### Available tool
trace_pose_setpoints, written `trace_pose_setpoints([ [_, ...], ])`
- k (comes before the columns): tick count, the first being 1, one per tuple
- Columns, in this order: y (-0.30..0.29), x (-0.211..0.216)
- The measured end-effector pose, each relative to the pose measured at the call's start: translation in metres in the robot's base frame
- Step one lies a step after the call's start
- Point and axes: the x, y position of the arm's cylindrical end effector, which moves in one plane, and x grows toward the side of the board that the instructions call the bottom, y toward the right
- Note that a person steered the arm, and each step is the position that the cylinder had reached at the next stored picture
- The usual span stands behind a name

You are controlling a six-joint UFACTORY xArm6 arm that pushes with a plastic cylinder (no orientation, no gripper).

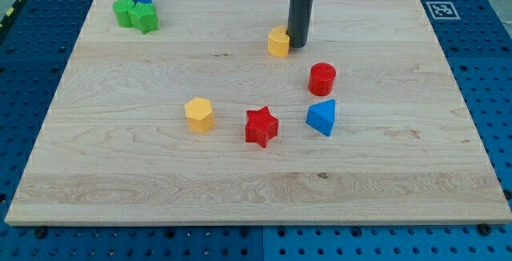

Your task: Push yellow heart towards top center

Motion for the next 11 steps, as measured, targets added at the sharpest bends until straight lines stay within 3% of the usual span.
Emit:
trace_pose_setpoints([
  [3,-0.003,0.022],
  [5,-0.034,-0.002],
  [9,-0.070,0.017],
  [11,-0.109,-0.007],
])
